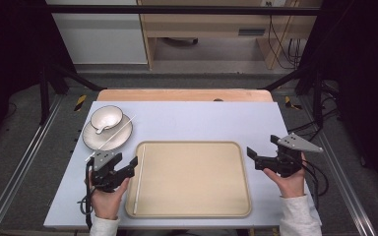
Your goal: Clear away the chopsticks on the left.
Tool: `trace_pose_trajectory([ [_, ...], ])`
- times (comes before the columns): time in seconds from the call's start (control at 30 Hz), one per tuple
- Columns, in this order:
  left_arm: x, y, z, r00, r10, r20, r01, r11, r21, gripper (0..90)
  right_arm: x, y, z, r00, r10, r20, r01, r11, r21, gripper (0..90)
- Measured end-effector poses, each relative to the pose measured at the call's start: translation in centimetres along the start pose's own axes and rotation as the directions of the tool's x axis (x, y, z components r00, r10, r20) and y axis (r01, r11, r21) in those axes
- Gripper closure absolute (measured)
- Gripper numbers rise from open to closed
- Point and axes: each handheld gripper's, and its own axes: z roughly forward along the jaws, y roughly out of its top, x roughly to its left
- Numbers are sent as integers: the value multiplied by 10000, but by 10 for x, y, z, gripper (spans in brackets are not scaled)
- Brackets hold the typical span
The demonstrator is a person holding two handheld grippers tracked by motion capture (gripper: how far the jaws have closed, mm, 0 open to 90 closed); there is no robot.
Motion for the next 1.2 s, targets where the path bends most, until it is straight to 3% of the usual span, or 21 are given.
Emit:
trace_pose_trajectory([
  [0.13,12,13,-2,9988,164,461,-160,9998,-102,331,-1,0,-2,10000,43,4,-43,10000,-71,51],
  [0.2,16,16,-2,9987,134,498,-128,9998,-130,306,-1,1,-3,10000,77,1,-77,9999,-115,51],
  [0.4,38,30,-7,9967,650,483,-645,9978,-132,255,-2,0,-2,10000,91,10,-91,9999,-92,51],
  [0.5,49,31,-6,9938,958,567,-956,9954,-54,237,-3,0,-3,10000,95,26,-94,9999,-87,51],
  [0.57,59,30,-4,9937,882,690,-888,9960,57,217,-4,-1,-3,9999,128,47,-128,9999,-95,51],
  [0.7,77,27,-2,9942,989,422,-999,9948,221,208,-5,-1,-4,9998,169,72,-168,9998,-111,51],
  [0.83,95,23,1,9966,764,293,-772,9966,291,207,-6,-2,-2,9998,175,95,-175,9998,-32,51],
  [0.93,103,22,3,9973,665,302,-674,9973,292,206,-5,-3,0,9999,125,99,-125,9999,30,51],
  [1.2,120,19,16,9953,924,273,-937,9943,499,210,-3,-2,2,10000,60,78,-61,9999,105,52],
])
